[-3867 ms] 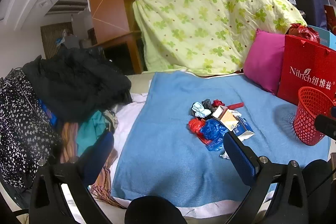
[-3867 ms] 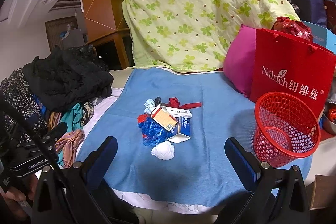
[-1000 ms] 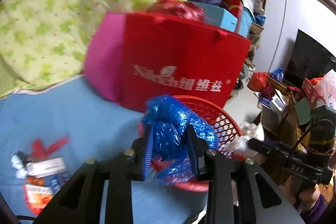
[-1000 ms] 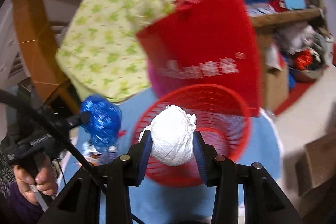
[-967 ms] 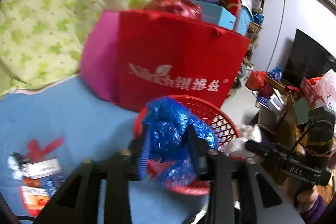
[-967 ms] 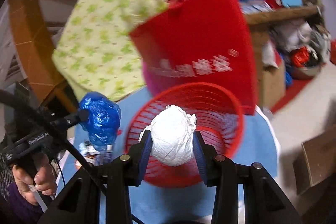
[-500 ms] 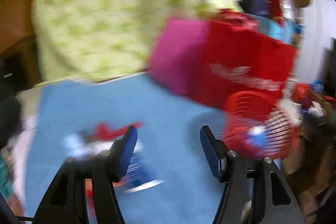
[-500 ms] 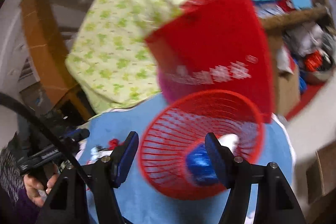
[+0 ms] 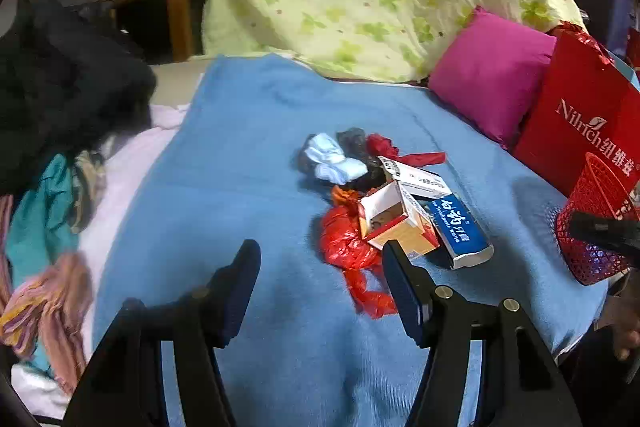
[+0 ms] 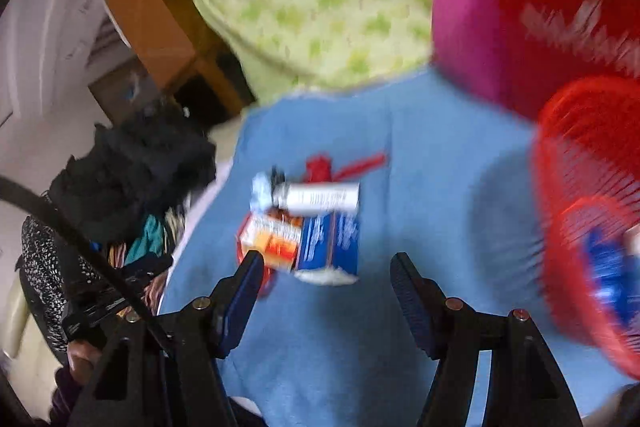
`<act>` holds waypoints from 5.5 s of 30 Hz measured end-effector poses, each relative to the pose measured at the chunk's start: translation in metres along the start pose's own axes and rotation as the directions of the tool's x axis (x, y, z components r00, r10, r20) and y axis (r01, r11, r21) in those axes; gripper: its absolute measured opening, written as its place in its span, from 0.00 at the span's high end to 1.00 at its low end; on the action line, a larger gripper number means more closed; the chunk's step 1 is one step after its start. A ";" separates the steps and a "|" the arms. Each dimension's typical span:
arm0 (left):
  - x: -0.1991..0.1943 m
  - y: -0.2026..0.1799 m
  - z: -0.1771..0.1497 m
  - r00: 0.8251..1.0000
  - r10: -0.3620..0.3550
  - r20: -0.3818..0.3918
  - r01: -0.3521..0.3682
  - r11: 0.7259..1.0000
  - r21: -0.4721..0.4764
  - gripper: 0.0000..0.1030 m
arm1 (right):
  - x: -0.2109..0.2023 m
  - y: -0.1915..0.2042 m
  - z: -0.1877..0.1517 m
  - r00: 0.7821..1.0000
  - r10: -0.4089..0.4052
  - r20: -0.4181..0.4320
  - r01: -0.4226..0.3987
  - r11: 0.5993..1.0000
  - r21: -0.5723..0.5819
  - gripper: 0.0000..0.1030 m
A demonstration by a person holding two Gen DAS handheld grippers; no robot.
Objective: Collect trash
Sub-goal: 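Grasp the blue toothpaste box with the right tool, then grasp the open orange-white medicine box with the left tool, then drop the medicine box from the left tool while the right drops the toothpaste box into the basket, then grasp the white tube box with the right tool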
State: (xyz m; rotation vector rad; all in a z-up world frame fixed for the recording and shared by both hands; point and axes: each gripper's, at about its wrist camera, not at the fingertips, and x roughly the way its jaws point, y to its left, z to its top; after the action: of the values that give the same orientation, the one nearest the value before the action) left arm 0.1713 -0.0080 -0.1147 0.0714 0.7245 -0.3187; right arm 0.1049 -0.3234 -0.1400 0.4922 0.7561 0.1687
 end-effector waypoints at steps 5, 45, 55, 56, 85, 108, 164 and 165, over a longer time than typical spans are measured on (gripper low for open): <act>0.018 0.001 0.004 0.999 -0.047 -0.009 0.047 0.998 0.028 0.38 | 0.076 -0.021 0.015 0.992 0.006 -0.129 0.006 0.996 0.094 0.32; 0.134 -0.030 0.046 0.958 -0.151 -0.245 0.129 0.986 -0.107 0.23 | 0.076 -0.010 0.012 0.987 -0.138 -0.078 0.126 0.982 -0.141 0.59; 0.118 -0.083 0.046 0.950 -0.212 -0.227 0.213 0.977 -0.023 0.34 | 0.053 -0.020 0.020 0.989 -0.149 -0.004 0.147 0.984 -0.100 0.59; 0.117 -0.088 0.047 0.952 -0.206 -0.227 0.210 0.978 -0.009 0.34 | 0.052 -0.022 0.021 0.987 -0.161 -0.002 0.160 0.983 -0.094 0.59; 0.030 -0.140 0.084 0.987 -0.159 -0.006 0.158 0.978 0.133 0.54 | -0.046 -0.024 0.029 0.939 -0.083 0.335 0.125 0.987 -0.106 0.59; -0.031 -0.290 0.100 0.921 -0.388 0.042 0.357 0.879 0.316 0.54 | -0.164 -0.094 0.014 0.796 -0.191 0.574 0.211 0.977 0.032 0.58; 0.062 -0.010 -0.007 0.997 -0.071 -0.015 0.069 0.990 -0.125 0.32 | 0.114 -0.020 0.033 0.956 0.292 -0.028 -0.267 0.907 0.327 0.28; 0.070 -0.009 -0.006 0.997 -0.080 -0.006 0.079 0.989 -0.126 0.31 | 0.122 -0.021 0.034 0.951 0.307 -0.038 -0.274 0.893 0.357 0.28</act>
State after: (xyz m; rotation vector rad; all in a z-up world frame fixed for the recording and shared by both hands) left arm 0.2134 -0.0337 -0.1649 -0.0755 0.7578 -0.3479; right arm 0.2157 -0.3154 -0.2047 0.9437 0.8051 0.3423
